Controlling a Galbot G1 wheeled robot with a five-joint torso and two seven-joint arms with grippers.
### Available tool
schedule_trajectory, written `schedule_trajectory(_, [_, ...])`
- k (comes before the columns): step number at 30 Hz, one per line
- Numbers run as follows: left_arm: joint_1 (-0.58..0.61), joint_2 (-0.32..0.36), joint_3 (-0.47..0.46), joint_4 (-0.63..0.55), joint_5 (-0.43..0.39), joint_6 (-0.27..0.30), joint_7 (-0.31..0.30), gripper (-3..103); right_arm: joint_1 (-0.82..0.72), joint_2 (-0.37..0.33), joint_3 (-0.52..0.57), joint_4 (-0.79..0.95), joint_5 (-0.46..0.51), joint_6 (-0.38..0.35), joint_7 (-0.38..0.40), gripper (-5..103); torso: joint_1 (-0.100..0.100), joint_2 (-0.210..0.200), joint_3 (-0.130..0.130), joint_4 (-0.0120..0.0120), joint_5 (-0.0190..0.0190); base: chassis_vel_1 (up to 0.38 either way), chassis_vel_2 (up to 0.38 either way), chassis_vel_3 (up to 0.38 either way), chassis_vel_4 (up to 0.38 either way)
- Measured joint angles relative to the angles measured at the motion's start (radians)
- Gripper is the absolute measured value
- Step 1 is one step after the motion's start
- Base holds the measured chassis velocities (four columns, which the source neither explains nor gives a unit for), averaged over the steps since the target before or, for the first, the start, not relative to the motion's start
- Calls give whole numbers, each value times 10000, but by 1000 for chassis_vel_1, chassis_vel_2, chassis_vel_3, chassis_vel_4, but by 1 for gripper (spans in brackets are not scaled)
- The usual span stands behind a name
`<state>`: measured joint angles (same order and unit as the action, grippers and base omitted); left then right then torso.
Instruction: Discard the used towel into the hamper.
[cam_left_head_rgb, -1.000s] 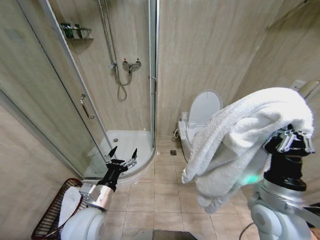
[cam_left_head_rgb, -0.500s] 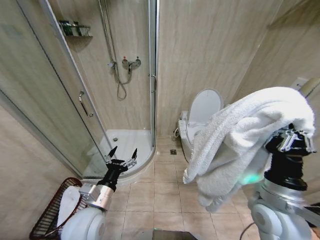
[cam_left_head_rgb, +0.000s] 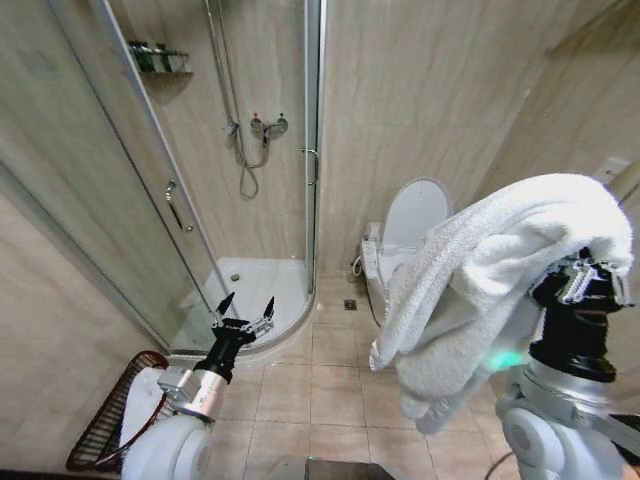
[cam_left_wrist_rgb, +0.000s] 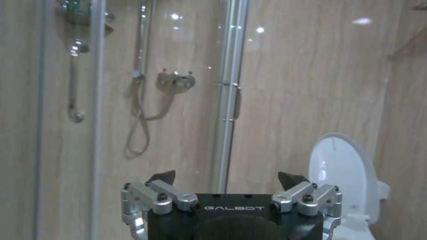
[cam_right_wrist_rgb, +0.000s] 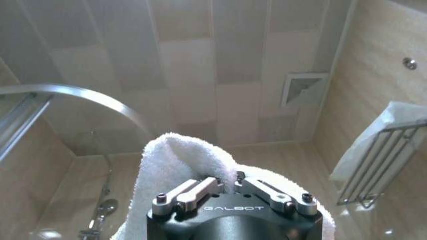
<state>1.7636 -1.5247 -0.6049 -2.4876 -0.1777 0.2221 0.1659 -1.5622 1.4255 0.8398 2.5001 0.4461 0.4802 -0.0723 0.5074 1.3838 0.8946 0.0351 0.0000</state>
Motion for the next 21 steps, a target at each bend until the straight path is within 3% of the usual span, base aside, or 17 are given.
schedule_trajectory(21, [0, 0, 0, 0, 0, 0, 0, 100, -36, -6, 94, 0, -143, -144, -12, 3, 16, 35, 19, 4, -2, 90, 88, 92, 93])
